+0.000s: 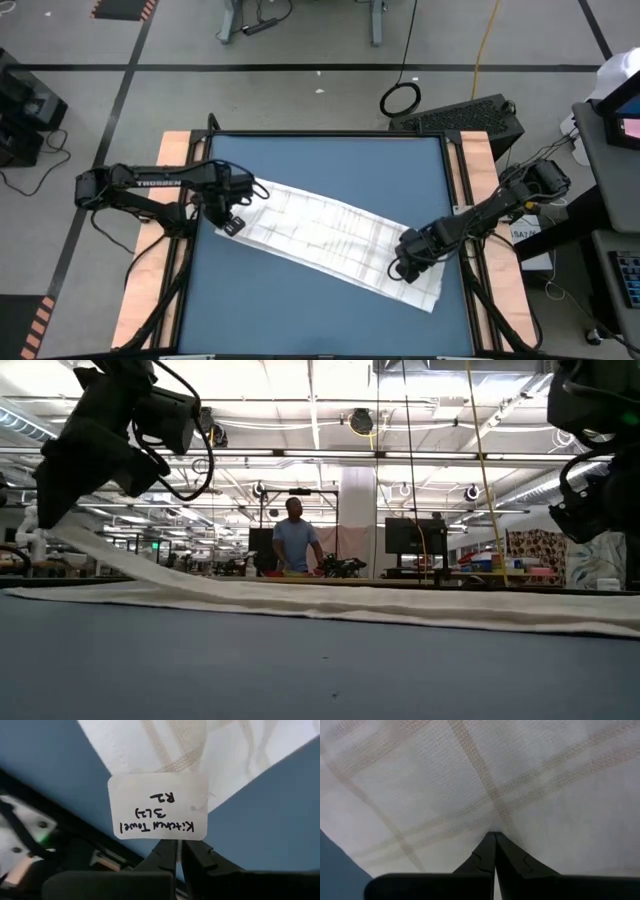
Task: Roll towel into tight, uniform cylinder
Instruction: Roll the white towel
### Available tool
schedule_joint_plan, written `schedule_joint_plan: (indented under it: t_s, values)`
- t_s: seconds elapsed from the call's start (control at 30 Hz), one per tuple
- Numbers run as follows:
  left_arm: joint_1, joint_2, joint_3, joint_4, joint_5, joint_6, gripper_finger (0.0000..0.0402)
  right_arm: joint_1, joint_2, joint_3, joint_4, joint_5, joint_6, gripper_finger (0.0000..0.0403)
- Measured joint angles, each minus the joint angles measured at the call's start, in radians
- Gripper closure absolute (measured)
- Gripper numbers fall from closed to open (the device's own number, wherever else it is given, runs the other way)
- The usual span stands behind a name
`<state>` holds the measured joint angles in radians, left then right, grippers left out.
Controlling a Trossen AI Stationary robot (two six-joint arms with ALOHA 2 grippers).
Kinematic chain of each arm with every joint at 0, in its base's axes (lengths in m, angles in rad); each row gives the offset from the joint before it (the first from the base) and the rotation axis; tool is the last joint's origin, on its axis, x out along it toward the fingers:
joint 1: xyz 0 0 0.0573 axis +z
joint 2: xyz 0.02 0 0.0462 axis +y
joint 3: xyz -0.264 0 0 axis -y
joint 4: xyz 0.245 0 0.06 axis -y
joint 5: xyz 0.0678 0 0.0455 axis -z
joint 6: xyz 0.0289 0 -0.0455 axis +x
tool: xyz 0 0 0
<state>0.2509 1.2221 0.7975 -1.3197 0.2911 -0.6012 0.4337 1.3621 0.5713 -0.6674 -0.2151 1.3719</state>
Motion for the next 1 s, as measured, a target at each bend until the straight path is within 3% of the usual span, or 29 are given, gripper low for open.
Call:
schedule_joint_plan:
  t_s: [0.13, 0.33, 0.5, 1.0]
  values:
    - [-0.012, 0.0, 0.002, -0.021, 0.058, 0.006, 0.0387, 0.015, 0.0, 0.0, 0.002, 0.0, 0.021, 0.0403]
    - [-0.011, -0.001, 0.055, -0.08, 0.061, 0.039, 0.0387, 0.031, 0.0, -0.001, 0.003, -0.003, 0.023, 0.0403]
    - [-0.013, -0.002, 0.077, -0.07, 0.154, 0.042, 0.0387, 0.032, 0.0, -0.001, 0.004, -0.006, 0.023, 0.0403]
    - [-0.059, -0.002, 0.077, -0.077, 0.192, 0.053, 0.0368, 0.031, 0.001, -0.001, 0.011, -0.018, 0.001, 0.0403]
